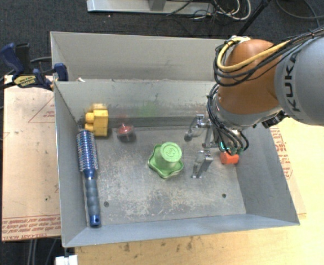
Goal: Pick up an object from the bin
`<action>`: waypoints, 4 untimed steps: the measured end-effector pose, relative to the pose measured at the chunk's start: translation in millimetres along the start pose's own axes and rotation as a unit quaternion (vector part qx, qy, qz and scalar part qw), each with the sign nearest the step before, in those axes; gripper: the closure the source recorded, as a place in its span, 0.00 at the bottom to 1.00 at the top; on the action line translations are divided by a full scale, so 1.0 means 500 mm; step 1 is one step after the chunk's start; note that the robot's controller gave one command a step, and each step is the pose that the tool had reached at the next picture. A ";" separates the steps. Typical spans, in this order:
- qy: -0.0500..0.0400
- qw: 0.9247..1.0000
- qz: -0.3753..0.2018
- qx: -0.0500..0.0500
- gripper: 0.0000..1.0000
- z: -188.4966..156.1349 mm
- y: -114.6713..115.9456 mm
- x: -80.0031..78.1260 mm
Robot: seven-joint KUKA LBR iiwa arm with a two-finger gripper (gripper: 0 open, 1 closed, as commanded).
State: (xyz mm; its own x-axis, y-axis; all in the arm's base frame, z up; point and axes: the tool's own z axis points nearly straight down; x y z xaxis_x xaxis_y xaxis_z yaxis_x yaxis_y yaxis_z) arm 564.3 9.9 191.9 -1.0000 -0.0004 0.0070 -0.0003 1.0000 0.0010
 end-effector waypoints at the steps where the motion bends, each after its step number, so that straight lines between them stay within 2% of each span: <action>1: -0.007 1.000 -0.019 0.000 0.00 0.119 0.049 -0.033; 2: -0.010 0.996 -0.090 0.000 0.00 0.206 0.090 -0.035; 3: -0.016 0.998 -0.066 -0.001 0.00 0.222 0.093 -0.151; 4: -0.017 0.998 -0.065 -0.001 1.00 0.220 0.093 -0.150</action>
Offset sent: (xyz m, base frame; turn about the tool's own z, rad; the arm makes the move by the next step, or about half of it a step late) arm 0.0238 0.0403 -0.1087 -0.0567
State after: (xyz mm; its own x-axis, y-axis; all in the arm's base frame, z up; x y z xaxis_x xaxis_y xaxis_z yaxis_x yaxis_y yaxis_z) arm 638.4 56.5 81.3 -0.9911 -0.1301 -0.0280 -0.1302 0.9915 0.0023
